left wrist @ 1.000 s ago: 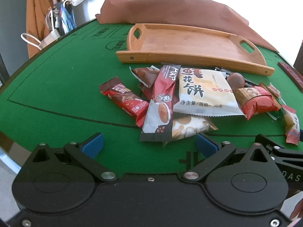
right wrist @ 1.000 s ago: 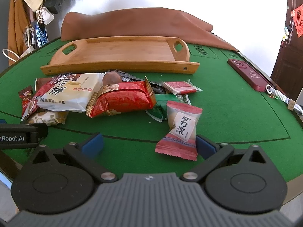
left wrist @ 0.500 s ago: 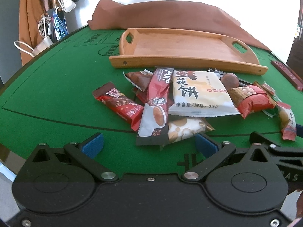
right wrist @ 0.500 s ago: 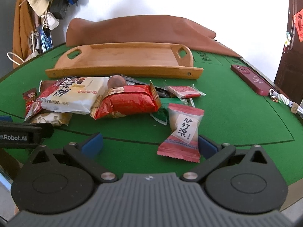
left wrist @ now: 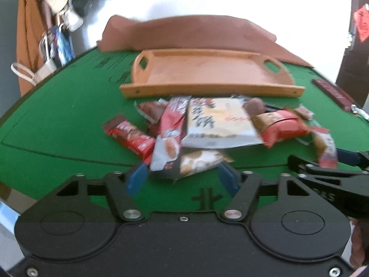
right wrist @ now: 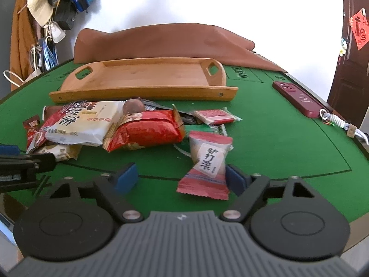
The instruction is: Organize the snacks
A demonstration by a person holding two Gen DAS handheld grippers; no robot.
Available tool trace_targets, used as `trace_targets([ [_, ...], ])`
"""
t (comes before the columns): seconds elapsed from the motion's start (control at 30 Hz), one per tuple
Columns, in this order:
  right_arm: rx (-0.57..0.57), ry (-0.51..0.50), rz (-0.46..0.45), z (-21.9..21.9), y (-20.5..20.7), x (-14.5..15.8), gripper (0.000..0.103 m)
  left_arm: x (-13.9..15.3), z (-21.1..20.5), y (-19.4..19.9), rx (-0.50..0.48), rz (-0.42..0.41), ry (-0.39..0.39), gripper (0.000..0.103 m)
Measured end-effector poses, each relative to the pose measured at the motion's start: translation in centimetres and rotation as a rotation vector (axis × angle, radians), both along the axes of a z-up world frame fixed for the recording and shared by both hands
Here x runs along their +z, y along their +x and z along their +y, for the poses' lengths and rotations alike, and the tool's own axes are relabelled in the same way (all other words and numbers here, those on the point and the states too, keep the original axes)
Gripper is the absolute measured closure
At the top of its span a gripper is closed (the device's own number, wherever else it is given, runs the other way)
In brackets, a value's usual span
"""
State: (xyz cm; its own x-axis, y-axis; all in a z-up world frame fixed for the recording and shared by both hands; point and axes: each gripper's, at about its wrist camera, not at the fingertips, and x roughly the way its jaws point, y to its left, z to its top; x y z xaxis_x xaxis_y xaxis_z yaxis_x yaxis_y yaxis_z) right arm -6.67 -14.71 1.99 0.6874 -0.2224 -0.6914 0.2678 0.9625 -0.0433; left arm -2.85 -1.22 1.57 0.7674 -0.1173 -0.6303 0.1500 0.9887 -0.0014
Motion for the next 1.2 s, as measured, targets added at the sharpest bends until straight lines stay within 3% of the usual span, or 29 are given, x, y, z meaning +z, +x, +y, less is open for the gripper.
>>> trace_targets([
  [0.17,-0.028,0.009,-0.001,-0.9,0.0,0.3,0.029,1.2,0.1,-0.7,-0.025,-0.017,-0.051,0.058],
  [0.37,-0.053,0.022,0.003,-1.7,0.1,0.4,0.031,1.2,-0.2,0.2,-0.109,0.038,-0.16,0.058],
  [0.43,-0.055,0.022,0.005,-1.8,0.2,0.4,0.031,0.8,-0.3,0.5,-0.084,0.043,-0.15,0.055],
  [0.5,-0.056,0.025,0.005,-1.9,0.2,0.4,0.031,0.5,-0.3,0.9,-0.044,0.037,-0.11,0.037],
  [0.57,-0.057,0.025,0.005,-1.9,0.2,0.4,0.031,0.1,-0.2,1.4,-0.008,0.043,-0.075,0.025],
  [0.8,-0.059,0.017,0.006,-1.8,0.2,0.4,0.031,-1.0,-0.3,2.6,-0.01,0.081,-0.097,0.025],
  [1.0,-0.094,0.016,-0.01,-2.1,0.1,0.3,0.031,-1.2,-1.3,2.1,-0.002,0.04,-0.111,0.021],
  [1.2,-0.119,0.016,-0.021,-2.4,0.1,0.2,0.031,-1.7,-2.4,2.3,0.026,0.021,-0.043,0.021],
])
